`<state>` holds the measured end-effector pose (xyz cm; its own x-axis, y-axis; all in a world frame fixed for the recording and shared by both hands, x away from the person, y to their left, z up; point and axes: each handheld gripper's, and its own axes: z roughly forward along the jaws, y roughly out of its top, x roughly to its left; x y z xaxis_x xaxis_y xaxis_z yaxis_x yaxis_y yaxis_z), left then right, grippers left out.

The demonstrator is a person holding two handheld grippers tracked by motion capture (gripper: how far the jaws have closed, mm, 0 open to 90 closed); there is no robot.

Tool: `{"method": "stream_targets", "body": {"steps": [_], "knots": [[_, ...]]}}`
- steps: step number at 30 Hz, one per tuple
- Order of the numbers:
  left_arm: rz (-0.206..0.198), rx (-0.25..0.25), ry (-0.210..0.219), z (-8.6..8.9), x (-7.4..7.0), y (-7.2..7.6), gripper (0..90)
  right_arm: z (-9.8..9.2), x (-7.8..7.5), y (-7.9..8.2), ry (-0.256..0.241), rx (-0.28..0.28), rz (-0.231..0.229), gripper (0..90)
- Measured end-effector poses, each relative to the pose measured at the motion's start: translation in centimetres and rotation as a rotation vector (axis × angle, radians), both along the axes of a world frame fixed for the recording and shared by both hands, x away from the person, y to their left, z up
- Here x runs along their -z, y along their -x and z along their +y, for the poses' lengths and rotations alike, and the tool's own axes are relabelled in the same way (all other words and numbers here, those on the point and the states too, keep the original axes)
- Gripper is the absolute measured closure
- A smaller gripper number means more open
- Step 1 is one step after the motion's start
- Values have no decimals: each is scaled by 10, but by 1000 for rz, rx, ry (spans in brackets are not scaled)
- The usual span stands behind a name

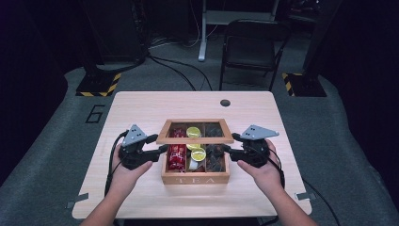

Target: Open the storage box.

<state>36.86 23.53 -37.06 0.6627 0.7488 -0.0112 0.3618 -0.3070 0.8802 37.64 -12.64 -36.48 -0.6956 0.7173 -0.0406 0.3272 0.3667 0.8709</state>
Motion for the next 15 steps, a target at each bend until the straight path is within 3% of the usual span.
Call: {"method": "stream_targets", "body": {"steps": [15], "knots": [[-15, -23, 8, 1, -25, -23, 505, 3, -24, -21, -20, 20, -45, 446]]}}
